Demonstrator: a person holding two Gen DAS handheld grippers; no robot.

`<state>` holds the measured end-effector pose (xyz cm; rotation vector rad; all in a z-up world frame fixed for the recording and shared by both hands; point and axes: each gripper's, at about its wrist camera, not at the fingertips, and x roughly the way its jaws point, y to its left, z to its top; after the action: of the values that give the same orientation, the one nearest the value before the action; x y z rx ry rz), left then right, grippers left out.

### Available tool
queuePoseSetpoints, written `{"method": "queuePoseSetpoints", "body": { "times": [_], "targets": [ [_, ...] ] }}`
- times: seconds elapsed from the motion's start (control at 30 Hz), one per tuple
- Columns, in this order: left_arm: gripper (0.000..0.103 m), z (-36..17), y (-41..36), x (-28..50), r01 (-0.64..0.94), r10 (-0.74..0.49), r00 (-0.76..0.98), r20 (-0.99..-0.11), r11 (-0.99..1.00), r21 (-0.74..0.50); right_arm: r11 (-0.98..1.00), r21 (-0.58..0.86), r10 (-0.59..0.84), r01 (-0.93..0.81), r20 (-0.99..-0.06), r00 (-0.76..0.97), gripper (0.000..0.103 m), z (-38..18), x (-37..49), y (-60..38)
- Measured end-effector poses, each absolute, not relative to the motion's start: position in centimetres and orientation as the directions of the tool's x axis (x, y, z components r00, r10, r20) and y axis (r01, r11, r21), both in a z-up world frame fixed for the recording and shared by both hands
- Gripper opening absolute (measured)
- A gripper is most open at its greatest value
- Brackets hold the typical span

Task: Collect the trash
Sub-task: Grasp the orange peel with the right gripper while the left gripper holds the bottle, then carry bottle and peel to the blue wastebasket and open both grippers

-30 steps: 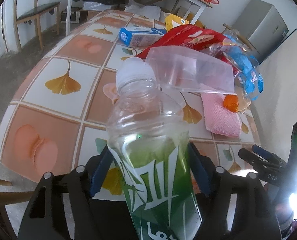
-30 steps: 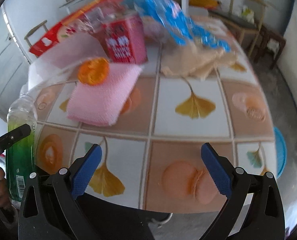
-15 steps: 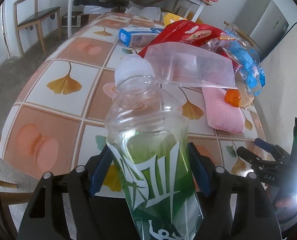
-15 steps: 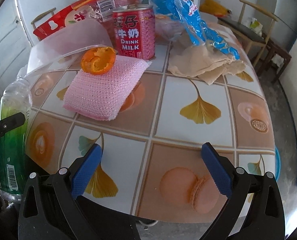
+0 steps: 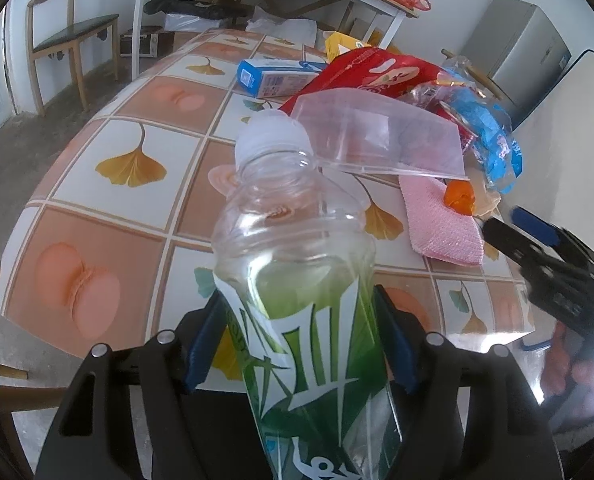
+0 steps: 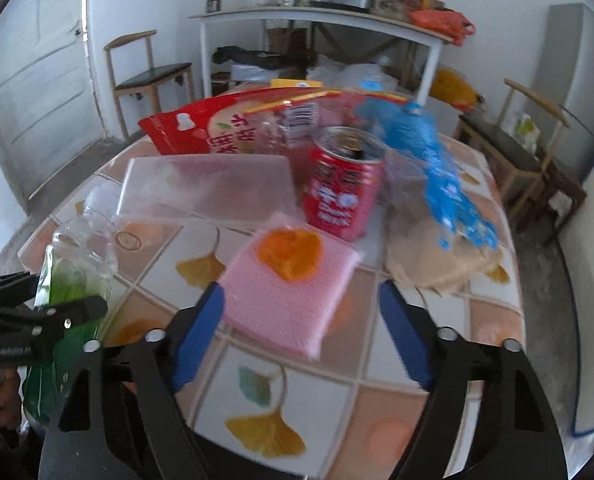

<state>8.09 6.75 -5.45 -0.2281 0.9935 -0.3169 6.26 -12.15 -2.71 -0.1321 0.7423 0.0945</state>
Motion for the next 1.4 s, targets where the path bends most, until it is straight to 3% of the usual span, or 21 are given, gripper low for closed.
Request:
{"method": "queuePoseSetpoints", "body": {
  "times": [0.23, 0.5, 0.6, 1.2, 1.4],
  "targets": [
    [0.068, -5.5, 7.3, 7.9, 0.158, -0.395, 0.515, -0.761, 0.916, -0.369, 0.987, -0.093, 0.026, -0.129, -0.705, 0.709, 0.050, -3.9, 9.1, -11.7],
    [0.064, -5.5, 8.0, 7.7, 0.146, -0.413, 0.517, -0.750, 0.906, -0.398, 0.990, -0.082, 0.022, -0.116, -0.716, 0.698, 0.019, -4.0, 9.6, -11.5],
    [0.063, -5.5, 8.2, 7.4, 0.139, -0.417, 0.517, -0.748, 0.903, -0.407, 0.989, -0.081, 0.027, -0.121, -0.715, 0.698, 0.014, -3.6, 8.9, -11.3],
    [0.063, -3.6, 10.2, 4.0, 0.113, -0.385, 0.553, -0.738, 0.913, -0.392, 0.986, -0.063, 0.072, -0.156, -0.682, 0.728, 0.010, -2.0, 3.2, -11.0],
    [0.063, -0.5, 9.4, 2.0, 0.174, -0.379, 0.615, -0.692, 0.921, -0.349, 0.987, -0.001, 0.125, -0.163, -0.635, 0.762, 0.010, 0.0, 1.2, -12.2]
  ]
}}
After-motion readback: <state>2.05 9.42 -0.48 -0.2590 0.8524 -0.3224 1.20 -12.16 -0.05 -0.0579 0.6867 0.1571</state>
